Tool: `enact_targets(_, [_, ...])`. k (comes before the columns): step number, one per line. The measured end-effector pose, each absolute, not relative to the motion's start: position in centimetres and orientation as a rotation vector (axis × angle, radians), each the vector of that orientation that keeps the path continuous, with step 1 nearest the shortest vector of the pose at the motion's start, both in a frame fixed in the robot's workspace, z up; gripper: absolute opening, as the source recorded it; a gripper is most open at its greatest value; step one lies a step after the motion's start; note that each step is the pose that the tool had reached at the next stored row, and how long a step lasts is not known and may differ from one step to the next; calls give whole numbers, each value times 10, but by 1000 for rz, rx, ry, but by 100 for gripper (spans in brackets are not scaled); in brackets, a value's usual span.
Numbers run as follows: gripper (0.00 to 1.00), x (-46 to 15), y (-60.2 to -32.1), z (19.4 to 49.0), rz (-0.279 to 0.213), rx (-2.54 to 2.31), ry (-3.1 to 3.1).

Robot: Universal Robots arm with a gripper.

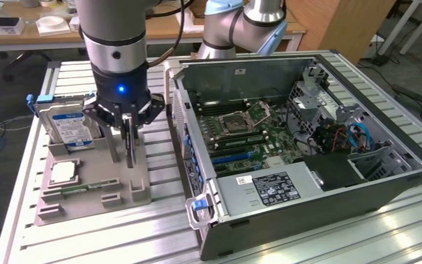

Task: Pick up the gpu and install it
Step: 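Pick up the gpu and move the gpu toward the slot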

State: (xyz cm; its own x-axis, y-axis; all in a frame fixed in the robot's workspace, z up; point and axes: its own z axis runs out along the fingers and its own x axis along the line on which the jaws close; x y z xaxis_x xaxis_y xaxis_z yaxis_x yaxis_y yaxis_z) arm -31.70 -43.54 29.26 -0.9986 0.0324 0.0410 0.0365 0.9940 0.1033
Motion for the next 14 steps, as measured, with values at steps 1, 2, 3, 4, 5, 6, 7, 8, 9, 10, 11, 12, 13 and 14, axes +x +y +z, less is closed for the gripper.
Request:
enact_targets(1, [27, -317, -435, 294, -164, -53, -3098])
enact_targets(2, [27, -317, -435, 295, -168, -53, -3097])
enact_targets(3, [27, -317, -435, 296, -171, -53, -3097])
enact_targets(4, [27, -317, -435, 297, -174, -53, -3097])
enact_targets(5, [27, -317, -435, 298, -176, -53, -3097])
enact_targets(6, [27, -317, -435, 300, -179, -53, -3097])
enact_targets(7, [27, -317, -435, 301, -181, -53, -3096])
enact_targets(8, [27, -317, -435, 302, -183, -53, -3096])
enact_targets(9, [27, -317, -435, 303, -187, -53, -3096])
enact_targets(10, [27, -317, -435, 304, -190, -53, -3096])
enact_targets(11, [27, -317, -435, 306, -193, -53, -3095])
enact_targets(12, [27, -317, -435, 307, -196, -53, -3095])
enact_targets(13, [27, -317, -435, 308, -198, -53, -3095])
enact_targets(14, [27, -317, -435, 309, -199, -53, -3095])
